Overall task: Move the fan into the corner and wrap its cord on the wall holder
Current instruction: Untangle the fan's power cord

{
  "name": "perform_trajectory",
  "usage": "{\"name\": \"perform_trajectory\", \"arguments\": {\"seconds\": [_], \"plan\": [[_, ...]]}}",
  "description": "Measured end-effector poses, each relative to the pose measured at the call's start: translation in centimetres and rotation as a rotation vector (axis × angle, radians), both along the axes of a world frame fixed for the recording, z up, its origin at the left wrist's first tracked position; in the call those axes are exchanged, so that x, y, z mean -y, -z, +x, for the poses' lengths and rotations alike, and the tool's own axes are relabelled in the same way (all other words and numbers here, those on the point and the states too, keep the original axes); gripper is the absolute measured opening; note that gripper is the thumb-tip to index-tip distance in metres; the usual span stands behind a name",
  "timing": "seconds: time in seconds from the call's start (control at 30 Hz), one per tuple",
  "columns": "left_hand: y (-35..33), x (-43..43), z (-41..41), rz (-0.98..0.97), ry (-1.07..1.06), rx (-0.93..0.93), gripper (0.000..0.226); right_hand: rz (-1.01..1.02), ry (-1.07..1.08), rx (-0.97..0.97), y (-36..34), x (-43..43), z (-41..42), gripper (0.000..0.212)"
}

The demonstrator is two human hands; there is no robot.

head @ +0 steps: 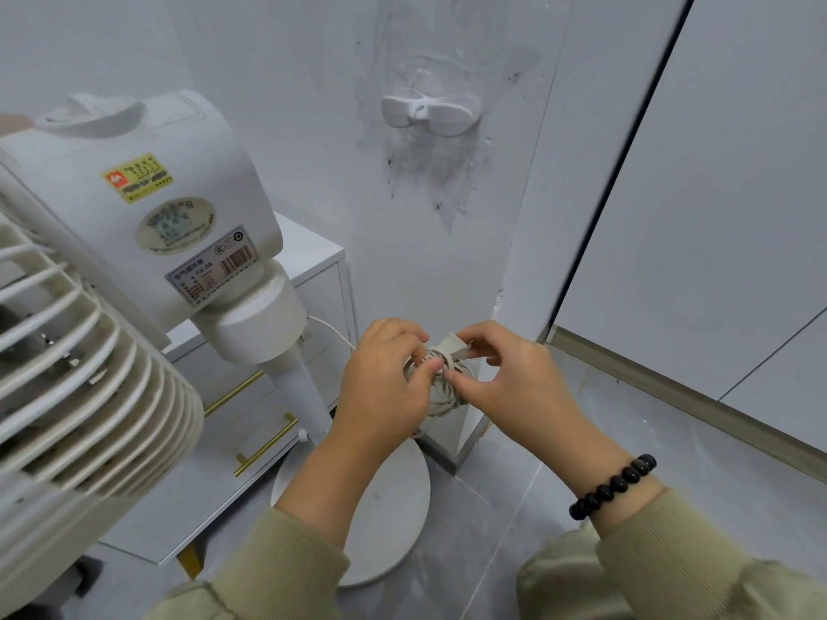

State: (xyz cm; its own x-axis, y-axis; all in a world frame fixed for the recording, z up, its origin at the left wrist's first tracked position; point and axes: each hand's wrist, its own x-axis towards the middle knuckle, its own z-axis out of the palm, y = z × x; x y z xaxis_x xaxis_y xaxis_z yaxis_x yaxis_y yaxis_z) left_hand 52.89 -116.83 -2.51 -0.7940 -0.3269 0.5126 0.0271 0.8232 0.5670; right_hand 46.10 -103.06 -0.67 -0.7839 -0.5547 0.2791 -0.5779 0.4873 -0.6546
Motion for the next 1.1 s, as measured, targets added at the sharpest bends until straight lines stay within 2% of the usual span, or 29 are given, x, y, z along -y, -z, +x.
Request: {"name": "perform_trajectory", "arguments": {"seconds": [0.1, 0.3, 0.37, 0.43, 0.5, 0.73, 0.83, 0.97, 1.1], "plan": [[0.0, -0.1, 0.0, -0.011, 0.015, 0.005, 0.021, 0.001, 0.035, -0.066, 0.0, 0.0, 0.2, 0.028], [-0.2, 0.0, 0.0, -0.077, 0.07, 0.029, 0.019, 0.199, 0.084, -0.327, 0.3, 0.4, 0.6, 0.024], [-0.3, 0.3, 0.2, -0.119, 0.094, 0.056, 0.016, 0.284, 0.075, -0.344, 0.4, 0.6, 0.6, 0.02], [-0.4, 0.6, 0.4, -0.138, 0.109, 0.101, 0.015, 0.329, 0.05, -0.29, 0.3, 0.7, 0.5, 0.02], [-0.4, 0.9, 0.5, -0.155, 0.111, 0.114, 0.016, 0.282, 0.035, -0.215, -0.1, 0.7, 0.5, 0.019], [-1.0, 1.4, 0.9, -0.085, 0.164, 0.077, 0.014, -0.114, 0.021, 0.41, -1.1, 0.6, 0.0, 0.013], [-1.1, 1.2, 1.0, -0.006, 0.169, 0.051, 0.014, -0.245, -0.009, 0.592, -1.5, 0.1, -0.5, 0.006], [-1.4, 1.1, 0.9, 0.019, 0.139, 0.026, 0.016, -0.302, -0.046, 0.724, -1.9, 0.2, -0.4, 0.007], [-1.0, 0.7, 0.8, -0.153, 0.047, 0.09, 0.02, -0.166, 0.037, 0.65, -1.4, 0.6, -0.7, 0.012]]}}
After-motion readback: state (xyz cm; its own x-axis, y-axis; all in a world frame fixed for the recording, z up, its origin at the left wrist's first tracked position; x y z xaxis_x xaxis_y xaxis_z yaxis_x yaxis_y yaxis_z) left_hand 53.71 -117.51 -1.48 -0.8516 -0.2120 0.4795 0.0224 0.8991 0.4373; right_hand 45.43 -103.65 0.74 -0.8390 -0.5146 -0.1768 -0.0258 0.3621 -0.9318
